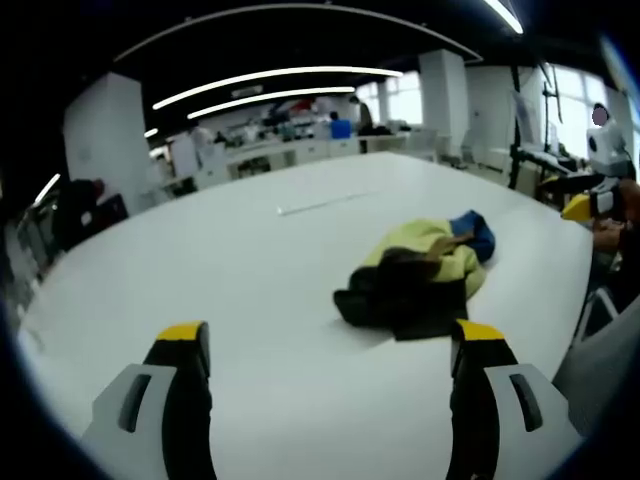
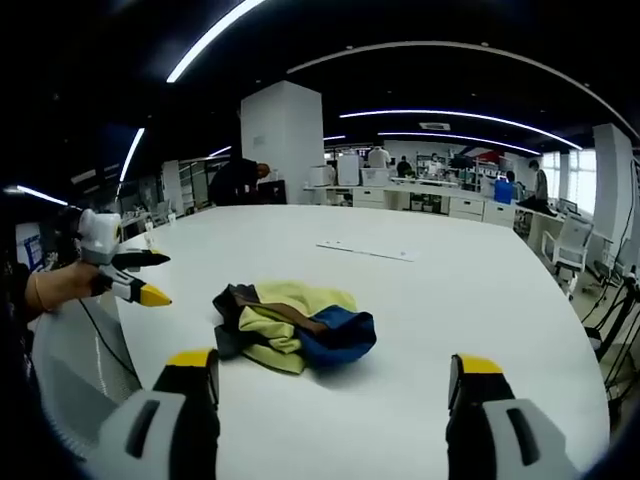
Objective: Fold the garment on the visible template until the final outline fits inside the template.
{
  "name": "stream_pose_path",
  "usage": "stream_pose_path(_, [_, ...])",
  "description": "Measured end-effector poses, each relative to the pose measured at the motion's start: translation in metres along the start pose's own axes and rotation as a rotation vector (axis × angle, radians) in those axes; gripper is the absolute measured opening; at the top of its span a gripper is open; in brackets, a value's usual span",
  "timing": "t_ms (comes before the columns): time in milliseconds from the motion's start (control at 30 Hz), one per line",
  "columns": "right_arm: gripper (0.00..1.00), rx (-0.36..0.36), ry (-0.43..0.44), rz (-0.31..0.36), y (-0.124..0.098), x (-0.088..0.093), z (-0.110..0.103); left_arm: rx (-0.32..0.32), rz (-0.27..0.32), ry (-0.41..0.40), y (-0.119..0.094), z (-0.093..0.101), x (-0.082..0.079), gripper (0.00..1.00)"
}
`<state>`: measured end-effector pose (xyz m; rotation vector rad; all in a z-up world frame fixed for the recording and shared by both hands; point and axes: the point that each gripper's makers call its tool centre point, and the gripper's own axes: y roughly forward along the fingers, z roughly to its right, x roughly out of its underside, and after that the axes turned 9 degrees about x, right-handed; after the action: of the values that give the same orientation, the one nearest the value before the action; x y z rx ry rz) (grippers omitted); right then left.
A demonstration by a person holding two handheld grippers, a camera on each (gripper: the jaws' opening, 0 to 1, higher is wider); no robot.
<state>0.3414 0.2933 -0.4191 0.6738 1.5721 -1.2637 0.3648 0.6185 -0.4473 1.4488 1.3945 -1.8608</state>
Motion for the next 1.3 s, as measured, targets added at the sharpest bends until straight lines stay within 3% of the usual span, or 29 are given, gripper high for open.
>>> stream_pose_path(1300, [0.95, 0.006, -0.019, 0.003, -0.004, 0.0035, 0.0055, 0.001, 0.006, 0.003, 0.0013, -0.0001, -0.0025, 0.94])
